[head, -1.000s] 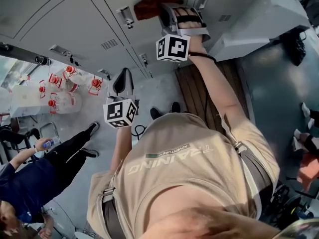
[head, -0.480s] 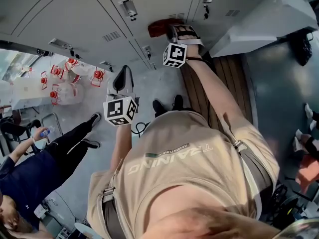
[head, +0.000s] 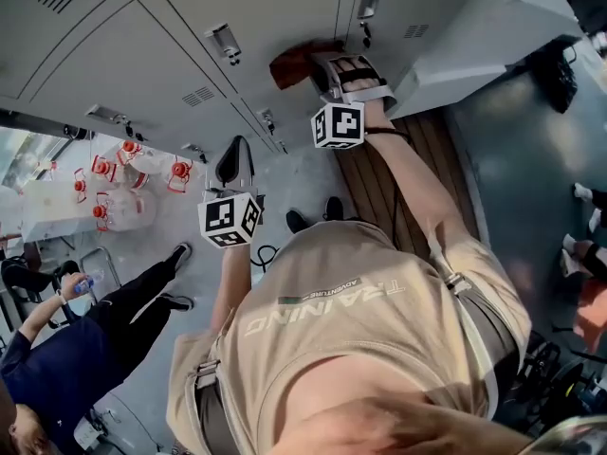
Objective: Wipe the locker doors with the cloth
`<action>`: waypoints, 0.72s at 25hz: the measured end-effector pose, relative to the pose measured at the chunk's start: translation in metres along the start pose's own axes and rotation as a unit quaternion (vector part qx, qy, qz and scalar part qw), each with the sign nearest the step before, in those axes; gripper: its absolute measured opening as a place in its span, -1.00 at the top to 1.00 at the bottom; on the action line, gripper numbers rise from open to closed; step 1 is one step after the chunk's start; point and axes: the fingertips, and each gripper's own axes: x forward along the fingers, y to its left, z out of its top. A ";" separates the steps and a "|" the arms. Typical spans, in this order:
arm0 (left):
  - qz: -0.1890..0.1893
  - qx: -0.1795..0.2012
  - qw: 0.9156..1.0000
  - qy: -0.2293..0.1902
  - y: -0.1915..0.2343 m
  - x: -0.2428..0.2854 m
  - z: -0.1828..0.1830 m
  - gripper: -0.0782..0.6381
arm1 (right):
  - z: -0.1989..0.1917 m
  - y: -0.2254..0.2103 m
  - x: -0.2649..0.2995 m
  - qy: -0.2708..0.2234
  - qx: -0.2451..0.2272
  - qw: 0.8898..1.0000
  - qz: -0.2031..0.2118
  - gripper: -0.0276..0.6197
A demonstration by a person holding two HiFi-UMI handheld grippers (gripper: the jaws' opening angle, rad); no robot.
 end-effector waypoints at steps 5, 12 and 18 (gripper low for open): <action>-0.029 0.004 1.000 -0.010 -0.019 0.017 0.009 0.77 | 0.020 -0.136 -0.066 -0.026 0.019 0.993 -0.114 0.71; -0.054 0.010 0.998 -0.020 -0.035 0.029 0.020 0.77 | 0.019 -0.270 -0.105 -0.027 0.008 0.973 -0.228 0.71; -0.041 0.011 0.999 -0.022 -0.026 0.027 0.022 0.77 | 0.012 -0.310 -0.080 -0.018 -0.003 0.970 -0.242 0.71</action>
